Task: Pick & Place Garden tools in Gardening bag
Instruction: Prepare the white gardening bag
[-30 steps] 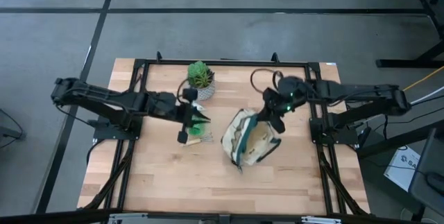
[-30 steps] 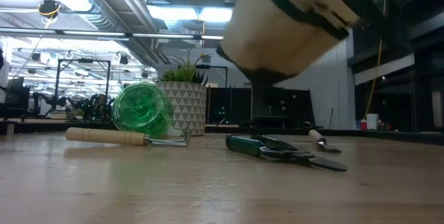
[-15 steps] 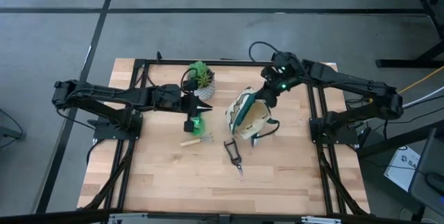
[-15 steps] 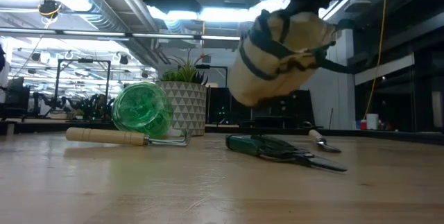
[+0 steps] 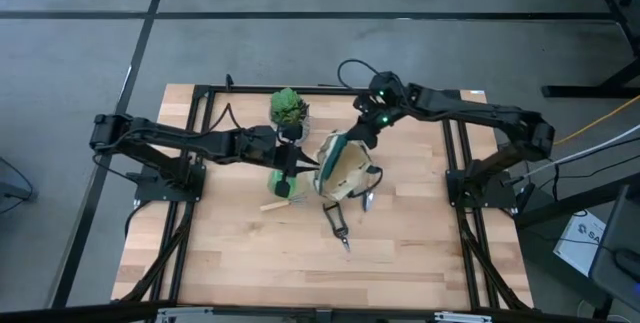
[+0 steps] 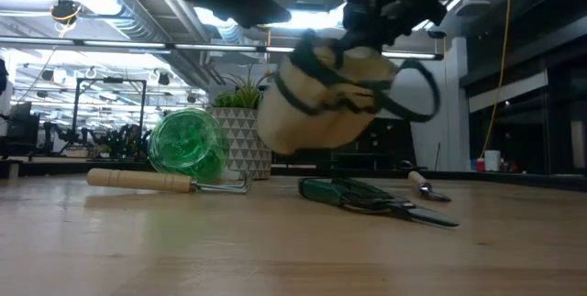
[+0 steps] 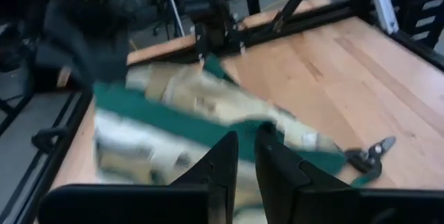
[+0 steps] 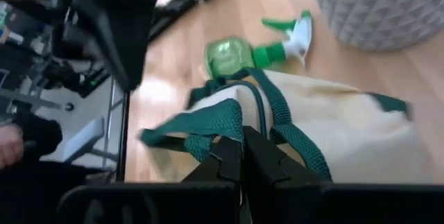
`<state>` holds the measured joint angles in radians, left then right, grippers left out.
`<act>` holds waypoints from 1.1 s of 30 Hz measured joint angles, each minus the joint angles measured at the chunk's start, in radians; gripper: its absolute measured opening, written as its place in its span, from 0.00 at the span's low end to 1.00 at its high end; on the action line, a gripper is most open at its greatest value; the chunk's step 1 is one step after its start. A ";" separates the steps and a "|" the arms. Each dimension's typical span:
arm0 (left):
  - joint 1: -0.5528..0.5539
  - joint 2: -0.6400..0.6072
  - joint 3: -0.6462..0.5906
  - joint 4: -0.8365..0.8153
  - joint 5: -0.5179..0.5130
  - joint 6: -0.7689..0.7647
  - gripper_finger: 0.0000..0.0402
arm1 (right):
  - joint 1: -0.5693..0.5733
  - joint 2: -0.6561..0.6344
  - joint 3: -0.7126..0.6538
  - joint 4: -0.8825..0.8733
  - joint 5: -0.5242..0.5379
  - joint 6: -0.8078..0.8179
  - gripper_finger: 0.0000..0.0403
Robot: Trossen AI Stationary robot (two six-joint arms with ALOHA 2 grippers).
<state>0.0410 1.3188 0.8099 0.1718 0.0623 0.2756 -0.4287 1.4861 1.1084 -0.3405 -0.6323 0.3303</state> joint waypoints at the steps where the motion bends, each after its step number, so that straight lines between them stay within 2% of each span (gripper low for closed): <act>1: 0.000 0.005 0.001 0.014 0.014 0.000 0.12 | -0.004 0.011 0.000 0.019 0.000 0.006 0.01; 8: -0.001 0.037 0.001 0.091 0.115 -0.003 0.13 | -0.021 0.081 0.000 0.058 0.000 0.063 0.01; 12: -0.006 0.059 0.003 0.125 0.121 -0.003 0.13 | -0.022 0.119 0.000 0.072 0.000 0.075 0.01; 17: -0.006 0.109 0.003 0.124 -0.002 -0.003 0.13 | -0.029 0.159 0.000 0.149 0.000 0.078 0.01; 22: -0.007 0.140 0.003 0.118 -0.021 0.000 0.13 | -0.049 0.165 0.000 0.211 0.001 0.100 0.01; 24: -0.007 0.141 0.003 0.095 -0.062 0.000 0.13 | -0.056 0.165 0.000 0.213 0.001 0.100 0.01; 30: -0.006 0.139 0.003 0.024 -0.324 0.092 0.11 | -0.062 0.165 0.000 0.213 0.003 -0.011 0.02; 33: 0.005 0.138 0.003 -0.006 -0.411 0.131 0.11 | -0.061 0.165 0.000 0.222 0.003 -0.037 0.04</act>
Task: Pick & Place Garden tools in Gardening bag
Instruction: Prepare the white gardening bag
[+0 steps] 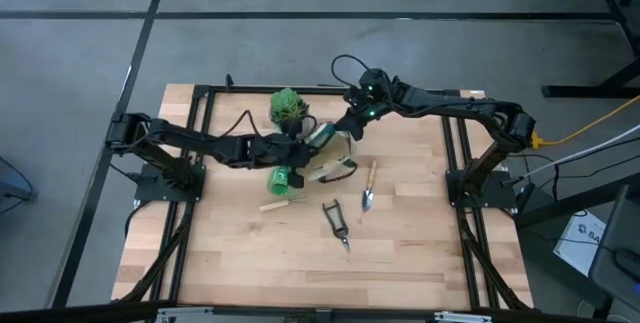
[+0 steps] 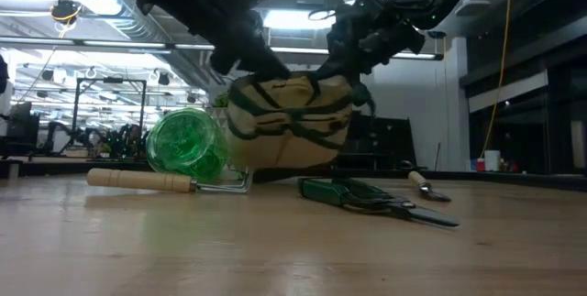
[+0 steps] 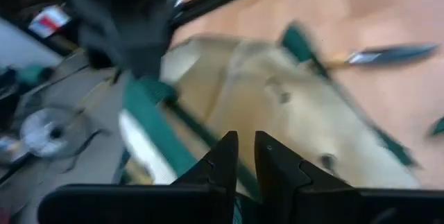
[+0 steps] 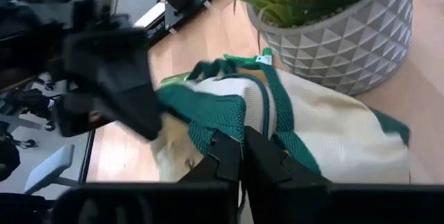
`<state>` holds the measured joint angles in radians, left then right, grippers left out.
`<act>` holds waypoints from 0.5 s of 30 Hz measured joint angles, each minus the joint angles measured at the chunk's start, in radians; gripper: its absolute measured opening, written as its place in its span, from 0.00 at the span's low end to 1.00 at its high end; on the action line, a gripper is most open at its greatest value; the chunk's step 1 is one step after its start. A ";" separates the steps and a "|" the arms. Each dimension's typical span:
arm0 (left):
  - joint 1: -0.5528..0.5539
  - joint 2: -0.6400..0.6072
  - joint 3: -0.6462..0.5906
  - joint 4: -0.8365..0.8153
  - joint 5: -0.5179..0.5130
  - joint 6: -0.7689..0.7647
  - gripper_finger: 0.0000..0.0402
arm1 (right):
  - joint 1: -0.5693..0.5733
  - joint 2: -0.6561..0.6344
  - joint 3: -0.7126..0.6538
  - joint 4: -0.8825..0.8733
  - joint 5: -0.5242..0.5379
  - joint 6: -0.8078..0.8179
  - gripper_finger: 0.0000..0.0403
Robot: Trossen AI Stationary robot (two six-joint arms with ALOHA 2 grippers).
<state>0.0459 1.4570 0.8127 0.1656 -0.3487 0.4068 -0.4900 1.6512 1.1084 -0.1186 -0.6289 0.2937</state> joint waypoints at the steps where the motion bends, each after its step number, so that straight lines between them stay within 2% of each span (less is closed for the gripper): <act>1: 0.007 0.000 0.000 -0.002 -0.022 0.003 0.10 | 0.000 0.000 0.000 0.004 0.000 -0.002 0.05; 9: 0.076 0.000 0.000 -0.005 -0.205 0.008 0.08 | 0.001 0.000 0.000 0.013 0.000 -0.011 0.11; 15: 0.105 0.000 0.000 -0.005 -0.171 0.008 0.06 | 0.002 0.000 0.000 0.032 -0.079 -0.057 0.21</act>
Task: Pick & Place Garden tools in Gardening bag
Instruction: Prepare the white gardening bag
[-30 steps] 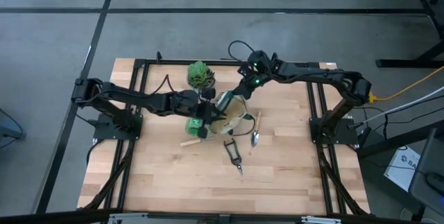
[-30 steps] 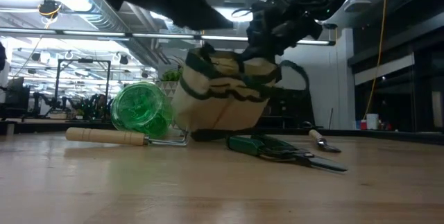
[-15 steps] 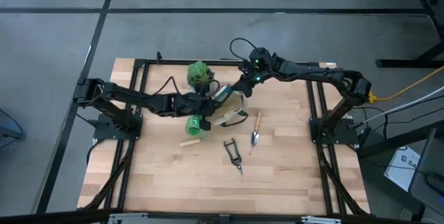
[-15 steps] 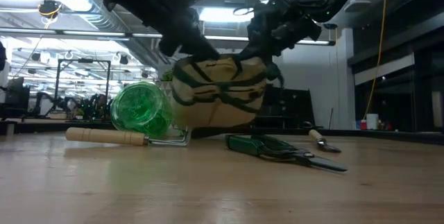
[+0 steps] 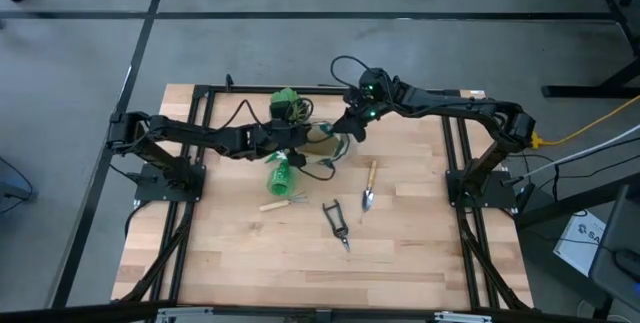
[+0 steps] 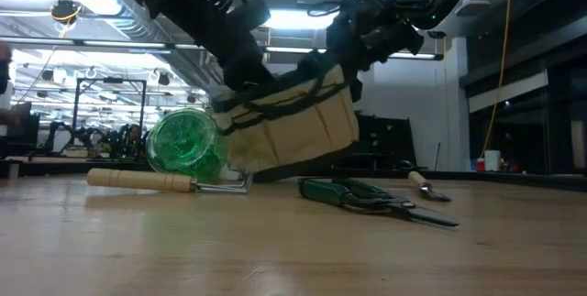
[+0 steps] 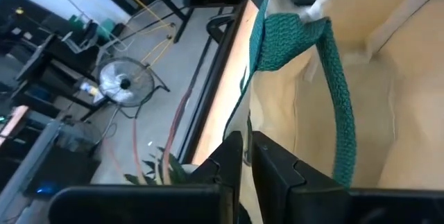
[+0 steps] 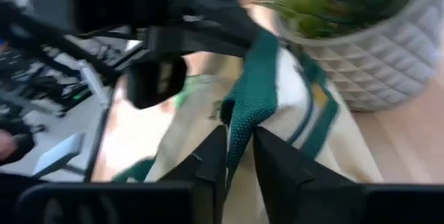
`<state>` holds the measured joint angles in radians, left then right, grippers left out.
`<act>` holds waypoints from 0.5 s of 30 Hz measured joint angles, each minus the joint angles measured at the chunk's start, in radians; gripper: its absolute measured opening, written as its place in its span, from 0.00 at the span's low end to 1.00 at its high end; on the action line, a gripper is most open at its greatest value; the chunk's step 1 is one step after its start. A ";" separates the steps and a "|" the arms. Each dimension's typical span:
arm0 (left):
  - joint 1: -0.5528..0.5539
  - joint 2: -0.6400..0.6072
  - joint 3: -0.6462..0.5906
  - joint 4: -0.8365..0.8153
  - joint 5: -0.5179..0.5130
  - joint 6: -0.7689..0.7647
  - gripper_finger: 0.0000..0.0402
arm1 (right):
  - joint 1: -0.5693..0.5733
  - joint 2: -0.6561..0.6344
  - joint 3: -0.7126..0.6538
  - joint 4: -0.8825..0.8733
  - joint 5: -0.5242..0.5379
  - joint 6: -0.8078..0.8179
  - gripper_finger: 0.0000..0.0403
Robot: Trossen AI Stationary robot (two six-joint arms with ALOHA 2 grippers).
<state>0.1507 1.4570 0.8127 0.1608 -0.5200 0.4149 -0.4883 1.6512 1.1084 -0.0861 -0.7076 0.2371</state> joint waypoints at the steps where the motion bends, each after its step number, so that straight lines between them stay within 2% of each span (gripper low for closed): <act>1: 0.003 0.000 0.000 0.000 0.011 0.000 0.06 | 0.002 0.000 0.000 0.003 -0.009 -0.004 0.23; 9: 0.003 0.000 0.000 0.000 0.023 -0.001 0.05 | -0.019 0.000 0.000 0.038 -0.012 0.038 0.44; 15: 0.003 0.000 0.000 0.000 0.023 -0.003 0.05 | -0.073 -0.010 0.000 0.010 0.009 0.047 0.50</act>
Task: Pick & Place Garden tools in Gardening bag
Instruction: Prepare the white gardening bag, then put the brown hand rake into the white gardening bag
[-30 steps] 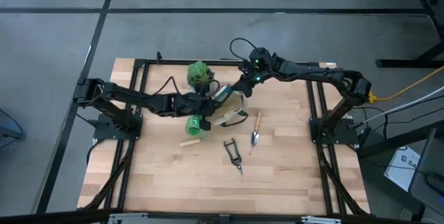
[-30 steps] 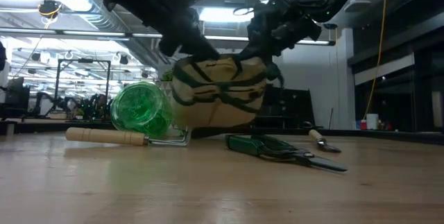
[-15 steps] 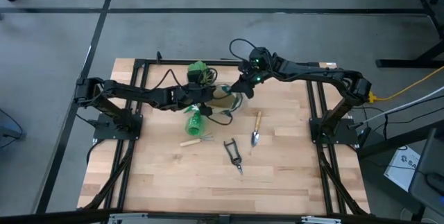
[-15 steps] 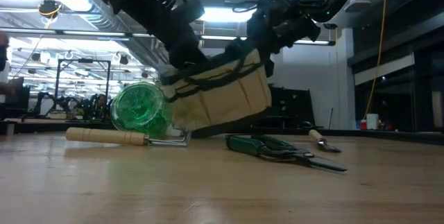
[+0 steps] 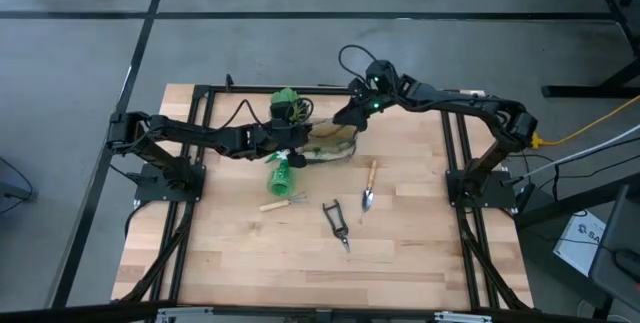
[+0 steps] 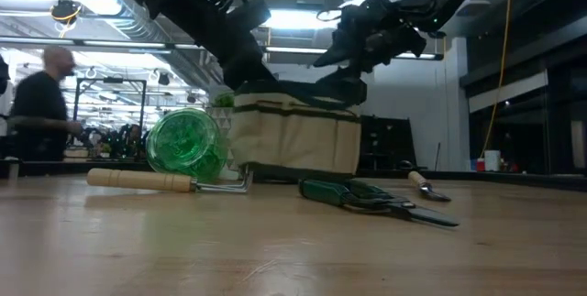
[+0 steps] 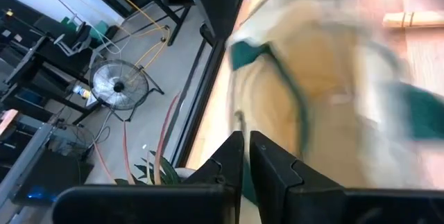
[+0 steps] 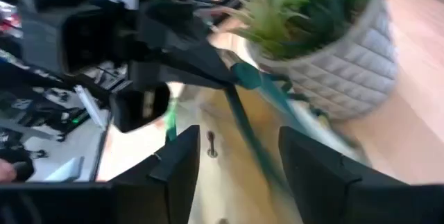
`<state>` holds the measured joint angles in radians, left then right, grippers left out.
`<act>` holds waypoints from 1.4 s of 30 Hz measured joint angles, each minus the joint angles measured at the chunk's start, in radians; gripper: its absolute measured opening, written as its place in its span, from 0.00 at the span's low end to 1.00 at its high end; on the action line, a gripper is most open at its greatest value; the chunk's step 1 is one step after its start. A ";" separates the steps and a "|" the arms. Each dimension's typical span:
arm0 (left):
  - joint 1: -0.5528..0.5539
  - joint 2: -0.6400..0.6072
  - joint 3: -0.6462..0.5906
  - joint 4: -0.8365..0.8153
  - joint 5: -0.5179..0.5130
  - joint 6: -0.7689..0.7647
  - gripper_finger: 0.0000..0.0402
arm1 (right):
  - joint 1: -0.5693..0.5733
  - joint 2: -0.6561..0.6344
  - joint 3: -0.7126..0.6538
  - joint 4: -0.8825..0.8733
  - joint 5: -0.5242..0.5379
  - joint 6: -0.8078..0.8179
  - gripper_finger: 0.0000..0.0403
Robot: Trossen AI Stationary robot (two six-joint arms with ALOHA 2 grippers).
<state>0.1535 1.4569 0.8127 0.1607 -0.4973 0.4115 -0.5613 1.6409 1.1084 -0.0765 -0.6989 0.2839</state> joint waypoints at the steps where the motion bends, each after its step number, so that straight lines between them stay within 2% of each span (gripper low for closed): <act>1: 0.000 0.000 0.000 0.000 0.000 -0.004 0.05 | -0.005 -0.005 0.000 -0.012 0.009 -0.012 0.50; 6: 0.000 -0.002 0.000 0.000 -0.010 -0.005 0.04 | -0.029 -0.049 0.000 -0.110 0.015 -0.092 0.50; 11: -0.009 -0.054 0.000 -0.001 -0.037 -0.006 0.04 | -0.035 -0.118 0.000 -0.215 0.016 -0.174 0.50; 19: -0.055 -0.271 0.000 -0.055 -0.041 -0.029 0.04 | -0.035 -0.226 0.000 -0.419 0.015 -0.318 0.50; 24: -0.060 -0.446 0.000 -0.199 0.082 -0.149 0.04 | -0.021 -0.266 -0.008 -0.500 0.015 -0.346 0.50; 32: -0.060 -0.646 0.000 -0.336 0.362 -0.323 0.04 | 0.027 -0.352 -0.154 -0.450 0.018 -0.239 0.50; 37: -0.060 -0.689 -0.023 -0.343 0.438 -0.398 0.04 | 0.099 -0.422 -0.270 -0.345 0.018 -0.151 0.50; 42: -0.062 -0.693 -0.092 -0.350 0.458 -0.492 0.04 | 0.207 -0.489 -0.420 -0.175 0.051 -0.067 0.50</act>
<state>0.0918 0.7639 0.7208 -0.1894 -0.0389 -0.0805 -0.3545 1.1521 0.6886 -0.2518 -0.6477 0.2172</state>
